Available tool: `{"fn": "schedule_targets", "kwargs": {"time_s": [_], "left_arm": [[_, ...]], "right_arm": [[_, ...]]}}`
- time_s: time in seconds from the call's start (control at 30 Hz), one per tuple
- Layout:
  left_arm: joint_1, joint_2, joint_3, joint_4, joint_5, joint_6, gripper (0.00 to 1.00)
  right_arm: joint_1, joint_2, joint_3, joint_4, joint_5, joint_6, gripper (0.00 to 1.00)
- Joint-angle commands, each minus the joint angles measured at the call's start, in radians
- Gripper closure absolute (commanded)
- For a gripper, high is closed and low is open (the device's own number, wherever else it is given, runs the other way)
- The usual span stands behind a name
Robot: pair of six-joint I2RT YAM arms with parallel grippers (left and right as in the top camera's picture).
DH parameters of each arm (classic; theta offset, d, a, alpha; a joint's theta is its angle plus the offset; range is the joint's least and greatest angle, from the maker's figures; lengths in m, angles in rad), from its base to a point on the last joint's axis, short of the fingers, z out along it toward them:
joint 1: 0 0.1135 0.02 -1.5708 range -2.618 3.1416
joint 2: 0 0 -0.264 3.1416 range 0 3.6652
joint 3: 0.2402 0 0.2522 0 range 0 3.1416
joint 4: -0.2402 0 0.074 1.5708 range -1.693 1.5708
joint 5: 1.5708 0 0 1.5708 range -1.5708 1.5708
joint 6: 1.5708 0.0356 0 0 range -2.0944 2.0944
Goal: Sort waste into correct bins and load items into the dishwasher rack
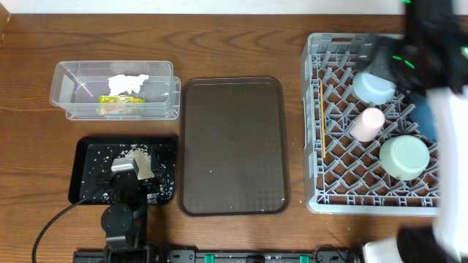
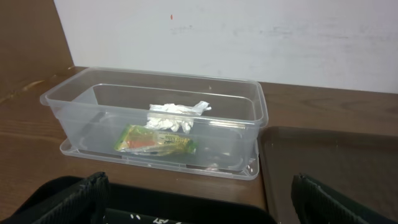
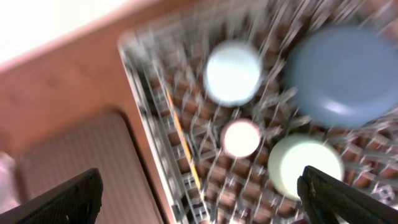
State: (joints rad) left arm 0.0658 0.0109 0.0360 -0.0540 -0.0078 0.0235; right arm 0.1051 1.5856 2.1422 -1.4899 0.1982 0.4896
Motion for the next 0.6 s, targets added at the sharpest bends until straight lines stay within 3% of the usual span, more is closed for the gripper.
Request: {"fn": "schedule_targets", "kwargs": {"time_s": [0.0, 0.13, 0.23, 0.57], "left_arm": [[0.005, -0.007, -0.032, -0.015, -0.027, 0.006, 0.05], [0.005, -0.007, -0.032, -0.015, -0.027, 0.006, 0.05], [0.005, -0.007, -0.032, -0.015, -0.027, 0.006, 0.05], [0.005, -0.007, -0.032, -0.015, -0.027, 0.006, 0.05]], "right_arm": [[-0.002, -0.122, 0.006, 0.021, 0.092, 0.003, 0.01], [-0.005, -0.27, -0.05, 0.084, 0.114, 0.003, 0.01], [-0.008, -0.397, -0.187, 0.16, 0.117, 0.002, 0.01], [-0.014, -0.927, -1.041, 0.648, -0.023, -0.089, 0.01]]}}
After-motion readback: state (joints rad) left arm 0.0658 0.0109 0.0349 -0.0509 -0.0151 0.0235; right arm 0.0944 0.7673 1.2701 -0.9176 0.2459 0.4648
